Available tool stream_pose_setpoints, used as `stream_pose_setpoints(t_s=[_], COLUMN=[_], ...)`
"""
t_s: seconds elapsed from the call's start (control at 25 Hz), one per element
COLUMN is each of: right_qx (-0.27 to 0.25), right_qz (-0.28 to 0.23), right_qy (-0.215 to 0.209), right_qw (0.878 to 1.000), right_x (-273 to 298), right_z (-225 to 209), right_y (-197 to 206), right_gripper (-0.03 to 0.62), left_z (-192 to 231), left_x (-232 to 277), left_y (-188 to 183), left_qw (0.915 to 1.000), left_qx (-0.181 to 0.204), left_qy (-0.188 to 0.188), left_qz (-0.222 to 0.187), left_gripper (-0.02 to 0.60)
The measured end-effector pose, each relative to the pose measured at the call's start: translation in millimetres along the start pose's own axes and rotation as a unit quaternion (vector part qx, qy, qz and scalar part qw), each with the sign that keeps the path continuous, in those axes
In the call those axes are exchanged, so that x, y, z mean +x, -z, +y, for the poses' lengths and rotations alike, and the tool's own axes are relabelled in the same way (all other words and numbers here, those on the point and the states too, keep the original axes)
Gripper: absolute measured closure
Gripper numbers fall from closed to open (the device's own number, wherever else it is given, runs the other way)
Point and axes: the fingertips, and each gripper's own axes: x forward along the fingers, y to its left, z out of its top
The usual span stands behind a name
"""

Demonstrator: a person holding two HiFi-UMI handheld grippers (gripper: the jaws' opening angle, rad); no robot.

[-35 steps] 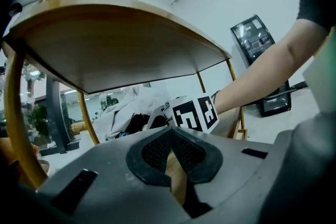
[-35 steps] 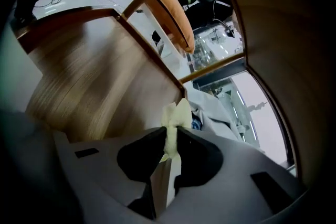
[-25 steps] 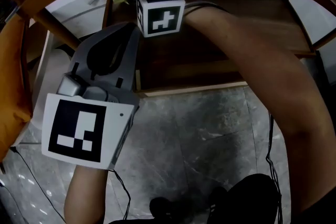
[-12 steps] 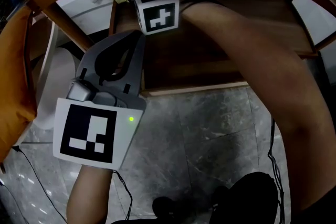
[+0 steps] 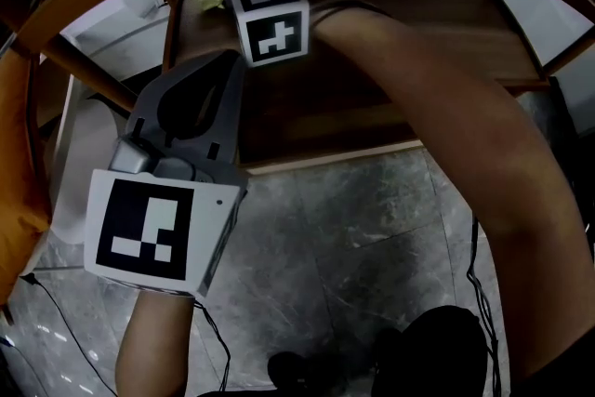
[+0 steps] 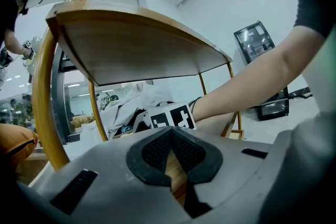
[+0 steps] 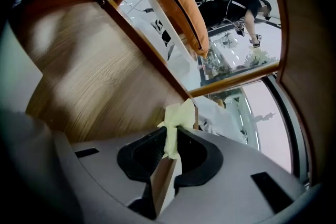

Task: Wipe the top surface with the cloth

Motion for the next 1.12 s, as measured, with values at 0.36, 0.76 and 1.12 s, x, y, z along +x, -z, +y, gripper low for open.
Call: stream_pose_setpoints(t_s=[0.36,0.76,1.12], right_qx=[0.022,0.042,0.054], right_qz=[0.042,0.093,0.139], right_qy=[-0.003,-0.008,-0.016], right_qw=[0.999,0.995,0.989], right_x=[-26,-63,-101], right_z=[17,35,49], right_y=[69,146,211], right_gripper=[0.528,0.528,0.530], left_z=[-28,-67,-104], left_x=[29,60,81], left_y=[-10,-29,-45], left_qw=[0.9998,0.9986,0.9969], left_qx=[0.006,0.018,0.024], left_qy=[0.018,0.048,0.072], left_qz=[-0.001,-0.012,-0.020], left_gripper=[0.570,0.571,0.571])
